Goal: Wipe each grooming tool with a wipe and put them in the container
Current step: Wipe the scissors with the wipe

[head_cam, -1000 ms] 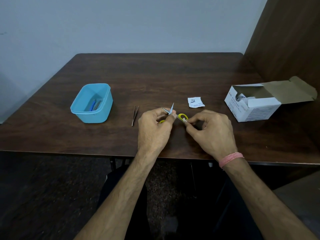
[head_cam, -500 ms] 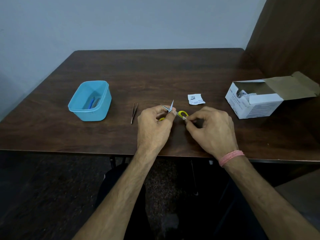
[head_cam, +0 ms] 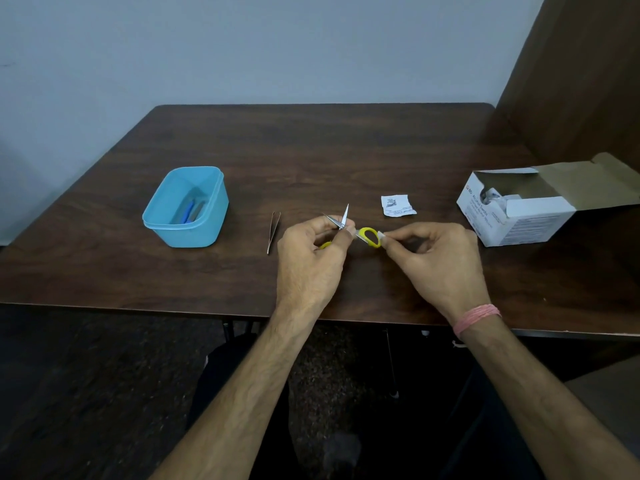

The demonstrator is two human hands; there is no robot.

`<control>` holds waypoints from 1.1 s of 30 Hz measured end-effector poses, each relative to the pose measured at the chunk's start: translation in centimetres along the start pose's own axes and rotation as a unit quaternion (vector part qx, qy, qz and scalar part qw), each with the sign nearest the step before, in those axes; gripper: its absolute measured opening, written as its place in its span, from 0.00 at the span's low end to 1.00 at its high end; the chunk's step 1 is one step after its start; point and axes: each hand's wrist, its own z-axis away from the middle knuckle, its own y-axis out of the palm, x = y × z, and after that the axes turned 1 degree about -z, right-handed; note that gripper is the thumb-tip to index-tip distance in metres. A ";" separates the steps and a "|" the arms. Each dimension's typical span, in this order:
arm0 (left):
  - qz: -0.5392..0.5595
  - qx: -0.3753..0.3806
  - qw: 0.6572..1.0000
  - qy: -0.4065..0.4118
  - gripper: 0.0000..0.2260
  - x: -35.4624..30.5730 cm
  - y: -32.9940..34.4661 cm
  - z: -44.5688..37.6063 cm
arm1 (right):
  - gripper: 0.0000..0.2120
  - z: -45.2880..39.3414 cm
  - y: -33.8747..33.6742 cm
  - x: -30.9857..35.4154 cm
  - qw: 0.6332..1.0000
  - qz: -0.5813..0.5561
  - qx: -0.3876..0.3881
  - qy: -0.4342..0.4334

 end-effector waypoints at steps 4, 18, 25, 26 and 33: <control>0.030 0.020 0.999 0.007 0.03 0.0 -0.5 0.1 | 0.02 -0.1 -0.1 0.2 0.998 -0.046 0.036 0.012; 0.119 0.011 0.993 -0.003 0.04 -0.1 -0.8 0.1 | 0.02 0.0 -0.3 0.2 0.994 -0.077 0.073 0.006; 0.116 0.022 0.993 -0.007 0.04 0.1 -0.9 0.0 | 0.03 0.0 -0.5 0.2 0.993 -0.083 0.083 0.006; 0.119 0.022 0.993 -0.008 0.04 0.1 -0.8 0.0 | 0.03 0.0 -0.6 0.2 0.993 -0.087 0.084 0.009; 0.115 0.032 0.993 -0.009 0.04 0.0 -0.9 -0.2 | 0.04 -0.1 -0.8 0.3 0.988 -0.108 0.110 0.015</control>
